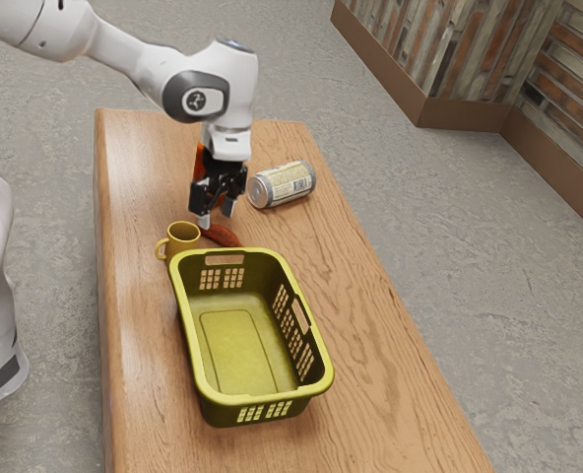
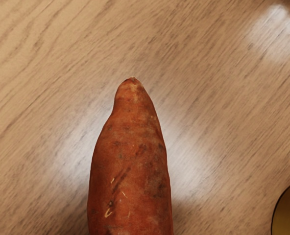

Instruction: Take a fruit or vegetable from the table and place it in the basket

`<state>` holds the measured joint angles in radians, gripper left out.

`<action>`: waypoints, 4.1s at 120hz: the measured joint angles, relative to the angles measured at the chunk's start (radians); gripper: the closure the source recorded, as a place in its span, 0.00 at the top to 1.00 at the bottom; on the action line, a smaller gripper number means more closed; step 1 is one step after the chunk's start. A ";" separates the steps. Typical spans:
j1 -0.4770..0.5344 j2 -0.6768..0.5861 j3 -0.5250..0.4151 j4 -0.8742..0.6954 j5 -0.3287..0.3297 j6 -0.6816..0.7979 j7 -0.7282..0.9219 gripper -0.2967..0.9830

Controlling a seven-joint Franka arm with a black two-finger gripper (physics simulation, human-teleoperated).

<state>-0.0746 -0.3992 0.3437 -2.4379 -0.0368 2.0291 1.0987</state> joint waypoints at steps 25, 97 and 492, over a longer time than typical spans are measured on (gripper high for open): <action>-0.003 0.025 0.000 0.000 -0.010 0.023 0.004 0.63; -0.016 0.064 0.000 -0.003 -0.039 0.068 0.011 0.56; -0.174 -0.269 -0.486 0.073 -0.225 0.037 -0.182 0.36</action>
<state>-0.2487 -0.6682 -0.1426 -2.3654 -0.2613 2.0663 0.9166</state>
